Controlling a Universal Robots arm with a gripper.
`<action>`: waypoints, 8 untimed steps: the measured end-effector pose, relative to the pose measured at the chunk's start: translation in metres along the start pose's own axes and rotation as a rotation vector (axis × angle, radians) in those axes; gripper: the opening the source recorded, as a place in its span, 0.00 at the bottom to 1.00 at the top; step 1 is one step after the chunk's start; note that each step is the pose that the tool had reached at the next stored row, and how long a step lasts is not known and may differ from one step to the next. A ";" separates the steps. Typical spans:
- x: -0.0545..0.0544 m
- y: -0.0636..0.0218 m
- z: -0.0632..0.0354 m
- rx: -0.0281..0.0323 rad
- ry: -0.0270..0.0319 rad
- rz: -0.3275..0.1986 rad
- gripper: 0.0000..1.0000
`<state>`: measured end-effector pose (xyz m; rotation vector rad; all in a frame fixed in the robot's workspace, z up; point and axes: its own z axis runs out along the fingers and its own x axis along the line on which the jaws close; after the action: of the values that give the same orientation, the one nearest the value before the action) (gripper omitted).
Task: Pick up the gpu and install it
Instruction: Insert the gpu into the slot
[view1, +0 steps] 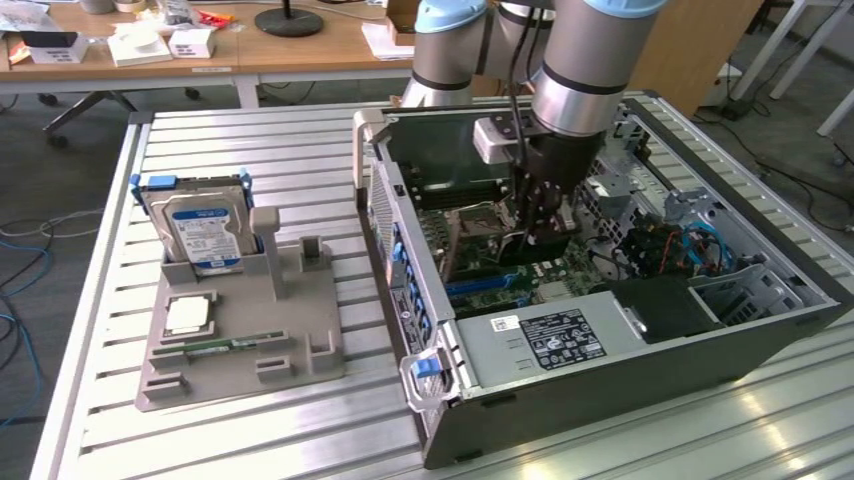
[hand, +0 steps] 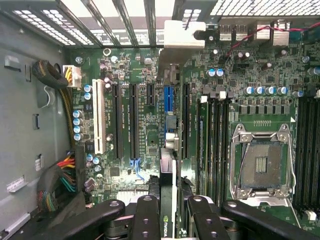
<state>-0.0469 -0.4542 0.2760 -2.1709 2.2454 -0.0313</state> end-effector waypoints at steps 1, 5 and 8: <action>0.000 0.0011 0.0000 0.0004 -0.0001 0.000 0.26; 0.000 0.0048 -0.0001 0.0014 -0.0001 0.000 0.26; 0.000 0.0067 -0.0002 0.0017 -0.0001 0.000 0.26</action>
<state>-0.0536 -0.4541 0.2760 -2.1700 2.2446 -0.0330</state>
